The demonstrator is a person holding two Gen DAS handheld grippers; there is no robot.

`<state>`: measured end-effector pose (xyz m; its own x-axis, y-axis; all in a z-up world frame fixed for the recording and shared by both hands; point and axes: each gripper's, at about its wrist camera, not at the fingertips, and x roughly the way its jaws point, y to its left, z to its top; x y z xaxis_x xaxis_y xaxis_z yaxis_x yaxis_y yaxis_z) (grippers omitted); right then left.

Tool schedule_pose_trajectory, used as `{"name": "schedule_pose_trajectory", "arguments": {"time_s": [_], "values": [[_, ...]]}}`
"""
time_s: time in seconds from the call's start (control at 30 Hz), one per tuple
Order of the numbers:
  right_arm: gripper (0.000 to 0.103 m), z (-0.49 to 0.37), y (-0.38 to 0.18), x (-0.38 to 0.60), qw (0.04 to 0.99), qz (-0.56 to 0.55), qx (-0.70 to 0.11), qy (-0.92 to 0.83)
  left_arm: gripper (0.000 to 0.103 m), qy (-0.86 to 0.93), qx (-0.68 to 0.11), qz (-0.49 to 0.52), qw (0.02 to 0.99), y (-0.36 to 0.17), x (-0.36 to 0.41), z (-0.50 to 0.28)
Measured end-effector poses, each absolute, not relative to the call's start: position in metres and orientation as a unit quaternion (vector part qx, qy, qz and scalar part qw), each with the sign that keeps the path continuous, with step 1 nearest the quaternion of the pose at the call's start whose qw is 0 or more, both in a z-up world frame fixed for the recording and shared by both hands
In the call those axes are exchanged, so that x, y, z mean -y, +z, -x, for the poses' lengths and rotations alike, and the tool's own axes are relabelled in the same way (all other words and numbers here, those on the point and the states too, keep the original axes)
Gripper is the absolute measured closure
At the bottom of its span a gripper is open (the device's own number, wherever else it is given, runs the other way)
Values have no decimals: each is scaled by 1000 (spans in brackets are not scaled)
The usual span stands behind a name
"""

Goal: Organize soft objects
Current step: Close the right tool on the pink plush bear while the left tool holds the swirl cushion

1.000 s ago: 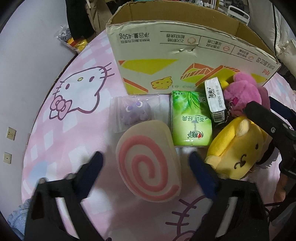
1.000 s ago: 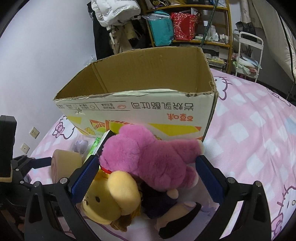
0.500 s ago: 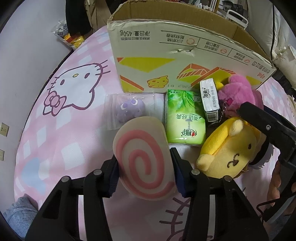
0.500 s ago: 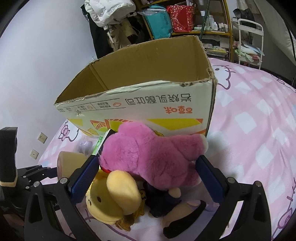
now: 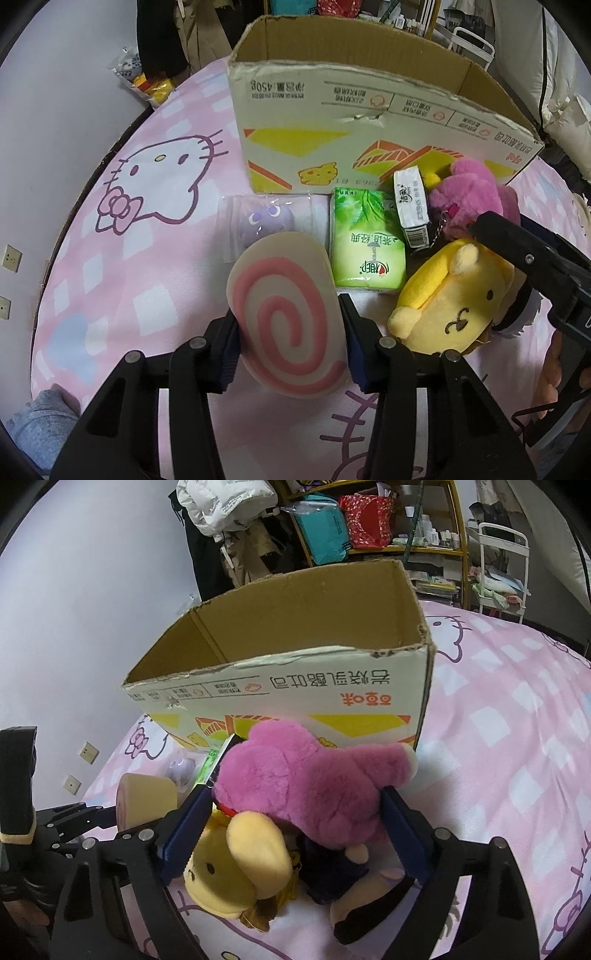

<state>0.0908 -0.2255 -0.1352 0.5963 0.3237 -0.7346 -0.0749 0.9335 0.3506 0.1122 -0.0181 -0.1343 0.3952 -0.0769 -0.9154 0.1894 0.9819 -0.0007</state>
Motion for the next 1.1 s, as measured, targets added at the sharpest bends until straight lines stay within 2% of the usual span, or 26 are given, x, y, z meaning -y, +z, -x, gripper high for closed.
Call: {"name": "schedule_pose_trajectory", "arguments": {"time_s": [0.3, 0.37, 0.43, 0.8, 0.97, 1.1], "values": [[12, -83, -127, 222, 892, -128, -420, 106, 56, -84, -528, -45, 844, -124, 19, -105], [26, -81, -125, 221, 894, -124, -417, 106, 56, -83, -525, -45, 846, -122, 19, -103], [29, -82, -126, 223, 891, -125, -424, 107, 56, -82, -525, -46, 846, -121, 19, -101], [29, -88, -141, 240, 864, -180, -455, 116, 56, -80, -525, -45, 846, -117, 18, -96], [12, -92, -151, 246, 854, -196, -469, 111, 56, -79, -528, -47, 844, -121, 17, -99], [12, -99, -161, 252, 837, -229, -480, 124, 58, -85, -530, -52, 842, -124, 19, -100]]}}
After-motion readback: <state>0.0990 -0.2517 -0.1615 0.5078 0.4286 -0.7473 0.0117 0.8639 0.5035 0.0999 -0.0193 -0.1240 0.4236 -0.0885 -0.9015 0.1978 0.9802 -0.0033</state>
